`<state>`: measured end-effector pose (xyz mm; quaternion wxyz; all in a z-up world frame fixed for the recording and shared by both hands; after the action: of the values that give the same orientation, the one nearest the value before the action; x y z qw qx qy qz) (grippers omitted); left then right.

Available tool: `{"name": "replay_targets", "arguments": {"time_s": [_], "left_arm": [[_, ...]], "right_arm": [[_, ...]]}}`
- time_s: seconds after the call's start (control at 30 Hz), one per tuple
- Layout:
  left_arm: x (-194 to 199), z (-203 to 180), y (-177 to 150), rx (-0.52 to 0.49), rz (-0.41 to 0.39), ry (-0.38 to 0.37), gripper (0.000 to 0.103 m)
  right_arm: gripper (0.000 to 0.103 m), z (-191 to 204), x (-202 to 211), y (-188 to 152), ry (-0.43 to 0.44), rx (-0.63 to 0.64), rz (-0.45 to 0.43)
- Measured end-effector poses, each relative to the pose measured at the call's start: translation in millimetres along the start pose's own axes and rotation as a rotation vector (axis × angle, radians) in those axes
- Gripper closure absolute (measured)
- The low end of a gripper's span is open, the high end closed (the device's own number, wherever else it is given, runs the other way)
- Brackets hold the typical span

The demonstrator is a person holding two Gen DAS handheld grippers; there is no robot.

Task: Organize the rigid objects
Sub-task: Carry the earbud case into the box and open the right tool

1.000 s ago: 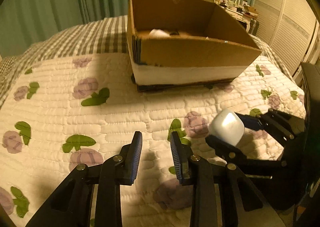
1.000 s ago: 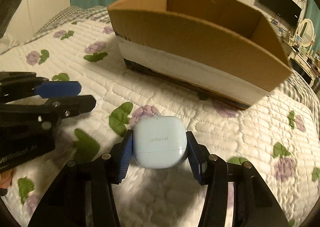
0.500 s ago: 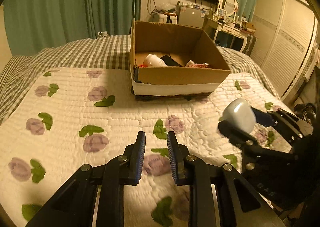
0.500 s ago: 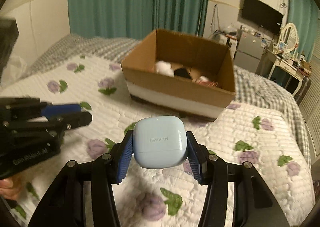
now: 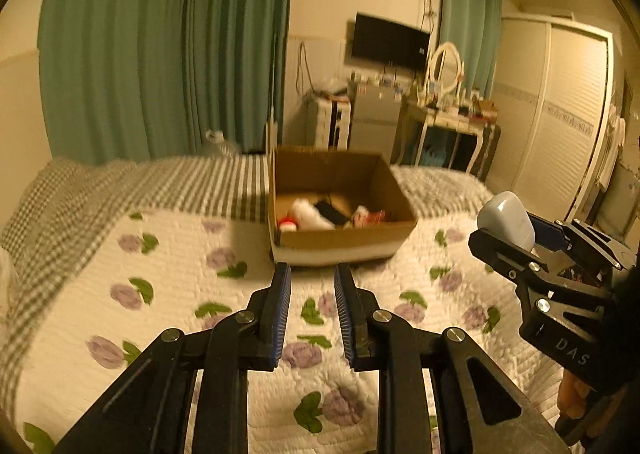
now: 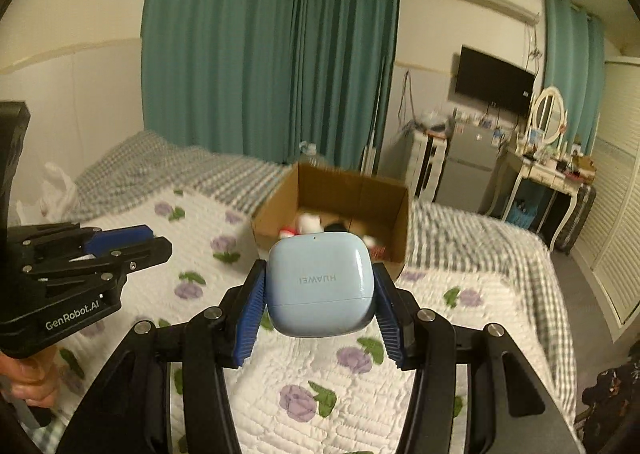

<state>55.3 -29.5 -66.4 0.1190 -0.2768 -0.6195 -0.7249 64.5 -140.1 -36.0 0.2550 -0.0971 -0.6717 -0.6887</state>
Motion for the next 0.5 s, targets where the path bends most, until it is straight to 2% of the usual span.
{"name": "replay_targets", "arguments": {"time_s": [0.2, 0.5], "left_arm": [[31, 8, 34, 0.003, -0.109, 0.023, 0.080], [75, 24, 91, 0.017, -0.326, 0.061, 0.080]], "right_arm": [[0.053, 10, 27, 31, 0.009, 0.002, -0.079], [0.053, 19, 57, 79, 0.022, -0.019, -0.186]]}}
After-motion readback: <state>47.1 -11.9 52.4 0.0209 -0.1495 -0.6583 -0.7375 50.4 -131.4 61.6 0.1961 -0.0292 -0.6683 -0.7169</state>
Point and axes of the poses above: each gripper's, at about its wrist camera, not at the fingertips, and x roughly against the way its jaws point, z to its left, y to its top, the point moved 10 cm from there along -x, roughly the way its jaws point, and after that the axes turned 10 degrees about -x, right-handed, at the moved point
